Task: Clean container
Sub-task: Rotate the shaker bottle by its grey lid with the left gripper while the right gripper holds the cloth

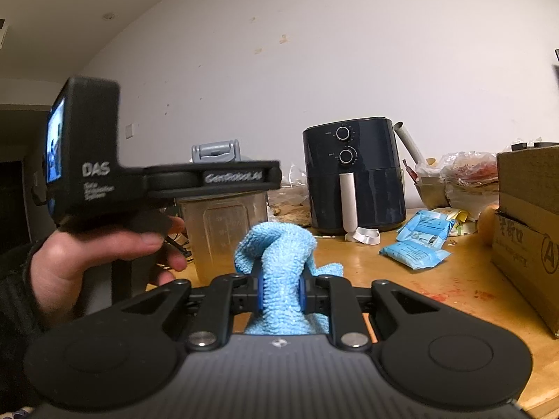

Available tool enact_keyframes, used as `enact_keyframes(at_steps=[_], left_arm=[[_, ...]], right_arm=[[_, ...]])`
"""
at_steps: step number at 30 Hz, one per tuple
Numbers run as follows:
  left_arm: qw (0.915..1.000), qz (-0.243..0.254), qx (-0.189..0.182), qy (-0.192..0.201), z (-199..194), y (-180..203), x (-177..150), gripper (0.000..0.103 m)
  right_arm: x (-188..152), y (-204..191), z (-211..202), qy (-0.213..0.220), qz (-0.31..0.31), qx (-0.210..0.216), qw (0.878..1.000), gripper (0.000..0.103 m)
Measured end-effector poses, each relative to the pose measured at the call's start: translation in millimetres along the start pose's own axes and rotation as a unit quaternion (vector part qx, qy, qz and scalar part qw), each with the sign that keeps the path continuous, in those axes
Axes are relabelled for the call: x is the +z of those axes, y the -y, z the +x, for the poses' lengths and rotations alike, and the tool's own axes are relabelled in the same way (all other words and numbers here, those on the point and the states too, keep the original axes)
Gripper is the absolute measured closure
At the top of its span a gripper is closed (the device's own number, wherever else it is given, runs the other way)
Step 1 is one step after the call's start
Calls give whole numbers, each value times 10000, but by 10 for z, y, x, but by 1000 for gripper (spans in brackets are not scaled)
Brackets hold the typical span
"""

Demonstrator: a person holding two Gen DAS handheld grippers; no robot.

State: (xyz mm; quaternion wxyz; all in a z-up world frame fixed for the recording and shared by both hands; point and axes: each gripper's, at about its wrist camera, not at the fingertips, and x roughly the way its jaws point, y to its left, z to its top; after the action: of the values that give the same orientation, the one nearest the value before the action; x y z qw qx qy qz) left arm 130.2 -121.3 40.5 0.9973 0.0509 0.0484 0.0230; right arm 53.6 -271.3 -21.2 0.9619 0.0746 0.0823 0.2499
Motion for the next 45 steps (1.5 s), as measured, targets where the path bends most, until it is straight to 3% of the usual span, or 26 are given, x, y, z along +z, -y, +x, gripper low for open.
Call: enact_keyframes(at_steps=[4,9,19,22,25,32,38,45], left_arm=[[9988,-133,470,-8,-4,102,23,0],[9972,-191,719,-65,35,175,38,0],[9953,-176,937,-194,66,197,60,0],[9948,-195,974,-241,75,182,64,8],[9948,-223,963,-256,80,165,64,8],[9974,-167,660,-235,59,92,43,8],[9999,-71,-34,-99,42,-28,-5,8],[9967,4,-809,-18,73,-140,-47,8]], right_arm=[[-4,5,-12,3,-3,-9,10000,88],[-11,21,-18,1,8,-48,10000,88],[-15,71,-30,-25,-4,-15,10000,88],[-22,65,-16,-42,-10,-9,10000,88],[-27,58,-11,-61,-12,-15,10000,88],[-27,42,-3,-74,-17,-30,10000,88],[-36,19,8,-87,-21,-10,10000,88],[-39,-7,16,-94,-19,-2,10000,88]])
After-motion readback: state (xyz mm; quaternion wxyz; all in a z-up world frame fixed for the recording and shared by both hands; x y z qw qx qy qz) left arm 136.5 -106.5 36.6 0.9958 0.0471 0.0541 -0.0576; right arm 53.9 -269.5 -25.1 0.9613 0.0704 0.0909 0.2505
